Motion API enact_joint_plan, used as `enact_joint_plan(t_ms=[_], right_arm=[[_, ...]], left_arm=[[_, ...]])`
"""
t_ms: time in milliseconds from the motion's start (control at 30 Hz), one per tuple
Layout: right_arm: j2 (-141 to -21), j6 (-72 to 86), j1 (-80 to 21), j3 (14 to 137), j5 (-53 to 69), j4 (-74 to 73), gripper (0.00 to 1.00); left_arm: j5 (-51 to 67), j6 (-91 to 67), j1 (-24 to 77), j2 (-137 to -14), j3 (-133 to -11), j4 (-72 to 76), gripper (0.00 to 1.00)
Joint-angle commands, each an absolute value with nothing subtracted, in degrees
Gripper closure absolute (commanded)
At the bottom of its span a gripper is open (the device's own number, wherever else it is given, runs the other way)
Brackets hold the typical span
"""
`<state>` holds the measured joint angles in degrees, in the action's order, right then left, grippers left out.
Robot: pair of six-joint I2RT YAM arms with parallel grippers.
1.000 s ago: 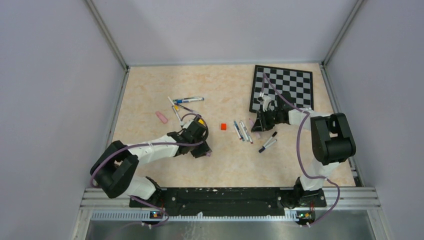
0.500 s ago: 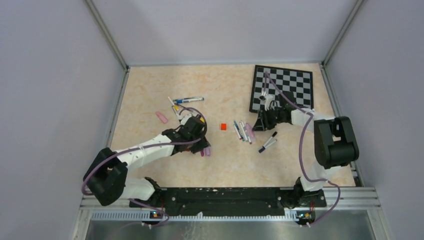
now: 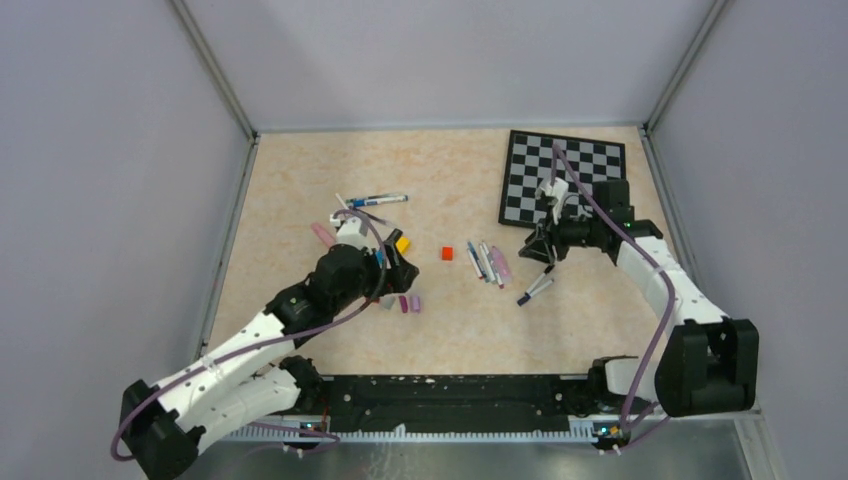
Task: Open the pen caps
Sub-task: Pick up the pen from the center of the board.
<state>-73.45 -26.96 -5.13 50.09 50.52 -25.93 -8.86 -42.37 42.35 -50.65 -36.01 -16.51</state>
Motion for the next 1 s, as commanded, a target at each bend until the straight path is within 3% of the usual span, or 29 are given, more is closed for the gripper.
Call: enact_joint_plan(t_ms=[0,167,300,433,733,967], right_arm=[[-68.0,-42.8,-4.9,53.4,59.2,-38.1,0.57],[-67.3,-63.0,-4.9,58.2,67.7,-53.6,0.37],[-70.8,-90.4,-4.8,58.5,68.0,-69.4,0.35],[-74.9,-120.0,-4.9,57.1,58.0,-81.1,0.35],[-80.0,-114.9,-4.9,51.0,40.9,-62.4,0.38],[-85.6,-114.6,-4.9,50.3,34.3,-56.4,0.5]], left_arm=[[-10.1,-33.9,41.8,-42.6,-32.5,-10.1,0.01],[-12.3,-31.7,41.7,-36.2,-30.4,-9.9,0.01],[-10.9,-31.6,41.7,-34.6,-29.4,-9.6,0.01],[-10.3,-31.9,41.6,-34.6,-28.4,-9.5,0.01],[-10.1,-32.2,41.6,-36.0,-26.4,-6.9,0.01],[-9.8,-32.4,41.4,-37.3,-25.4,-5.6,0.01]])
